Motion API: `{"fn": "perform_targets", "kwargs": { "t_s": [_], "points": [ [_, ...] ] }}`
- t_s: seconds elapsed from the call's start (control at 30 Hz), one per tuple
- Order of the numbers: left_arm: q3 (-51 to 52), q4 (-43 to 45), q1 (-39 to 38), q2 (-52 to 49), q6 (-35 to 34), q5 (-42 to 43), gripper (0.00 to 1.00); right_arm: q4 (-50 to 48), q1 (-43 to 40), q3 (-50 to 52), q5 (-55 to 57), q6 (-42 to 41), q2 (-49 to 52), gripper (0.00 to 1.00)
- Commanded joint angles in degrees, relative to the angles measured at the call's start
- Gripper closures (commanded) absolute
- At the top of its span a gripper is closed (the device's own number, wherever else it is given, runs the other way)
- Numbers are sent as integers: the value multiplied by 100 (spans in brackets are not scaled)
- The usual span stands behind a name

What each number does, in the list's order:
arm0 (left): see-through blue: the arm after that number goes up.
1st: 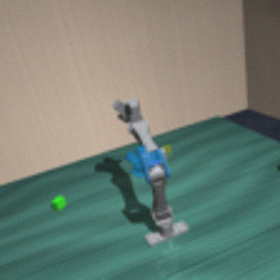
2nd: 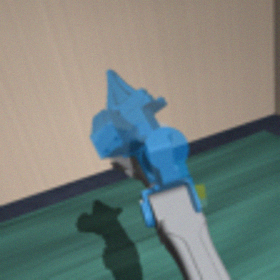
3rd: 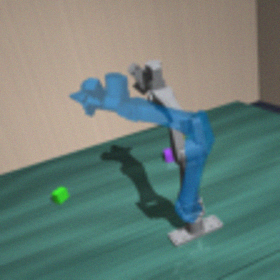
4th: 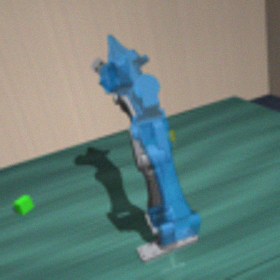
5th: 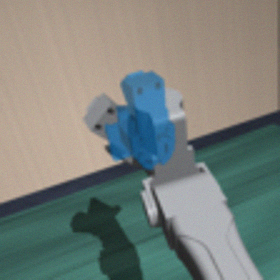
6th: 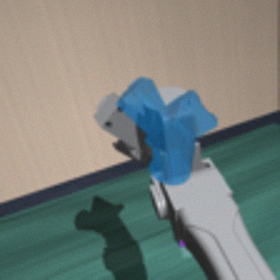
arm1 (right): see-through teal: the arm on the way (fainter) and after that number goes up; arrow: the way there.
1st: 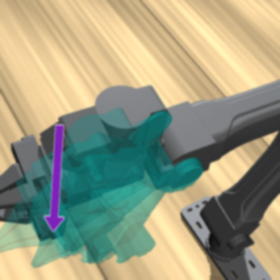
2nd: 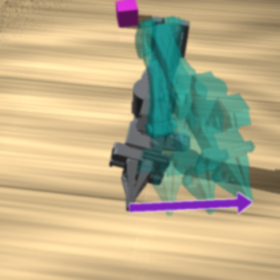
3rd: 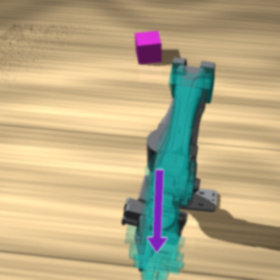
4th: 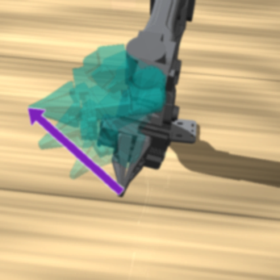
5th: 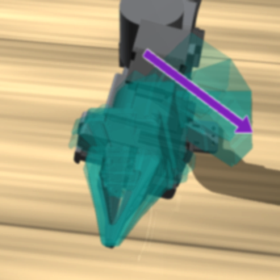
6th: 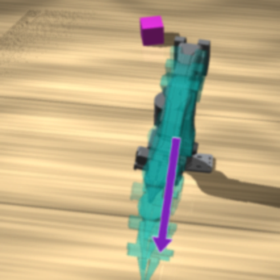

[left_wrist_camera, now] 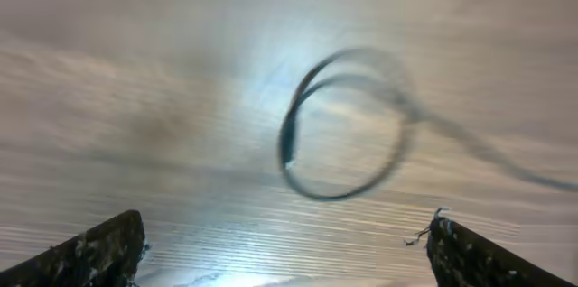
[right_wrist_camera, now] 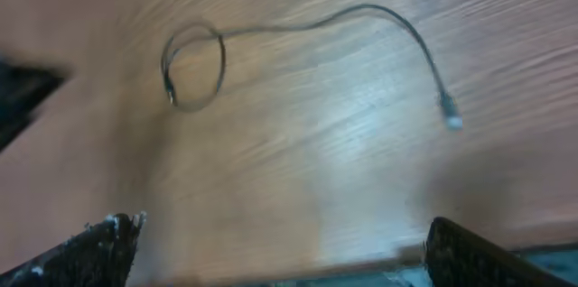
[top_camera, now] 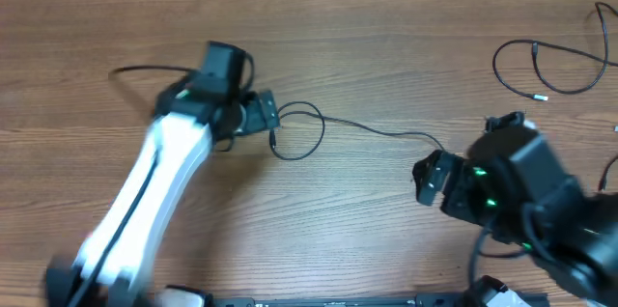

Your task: Untangle cables

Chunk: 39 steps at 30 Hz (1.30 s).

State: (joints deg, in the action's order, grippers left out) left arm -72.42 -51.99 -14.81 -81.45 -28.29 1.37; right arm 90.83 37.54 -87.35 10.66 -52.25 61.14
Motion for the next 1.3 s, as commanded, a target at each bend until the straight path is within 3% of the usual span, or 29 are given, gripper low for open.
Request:
{"fn": "perform_targets", "kwargs": {
  "t_s": [0.0, 0.07, 0.2, 0.37, 0.47, 0.53, 0.63, 0.8, 0.93, 1.07, 1.17, 1.27],
  "points": [
    [-83, -188, -140, 1220, 304, -245, 0, -828, 46, 916, -11, -898, 83, 0],
    [13, -310, -219, 1786, 299, -411, 0, -1768, 48, 1569, -382, -542, 197, 0],
    [417, -697, -247, 2813, -98, -1067, 0, -3991, 76, 2656, -1414, 1491, 817, 0],
    [946, -1801, -247, 3967, -1266, -2430, 1, -5292, 59, 2767, -485, 2662, 1768, 0],
    [1117, -2269, -247, 4334, -1416, -2531, 1, -6111, 59, 2767, -20, 4022, 2365, 0],
    [1126, -2494, -247, 4419, -1419, -2468, 0, -6511, 59, 2767, -142, 4500, 2767, 0],
    [1126, -2490, -247, 4433, -1567, -1930, 0, -6891, 59, 2767, -321, 4795, 3342, 3],
    [1126, -2389, -247, 4433, -1563, -1781, 0, -7302, -42, 2767, -442, 4892, 4006, 18],
    [1126, -2428, -247, 4433, -1563, -1781, 1, -7661, -120, 2767, -951, 4892, 4216, 21],
    [1126, -2428, -247, 4433, -1563, -1781, 0, -8144, -170, 2767, -925, 4988, 4463, 21],
    [1126, -2428, -247, 4433, -1563, -1781, 1, -8435, -212, 2767, -710, 5322, 4732, 33],
    [1126, -2428, -247, 4433, -1563, -1781, 0, -8612, -295, 2767, -245, 5364, 5003, 31]
  ]
}}
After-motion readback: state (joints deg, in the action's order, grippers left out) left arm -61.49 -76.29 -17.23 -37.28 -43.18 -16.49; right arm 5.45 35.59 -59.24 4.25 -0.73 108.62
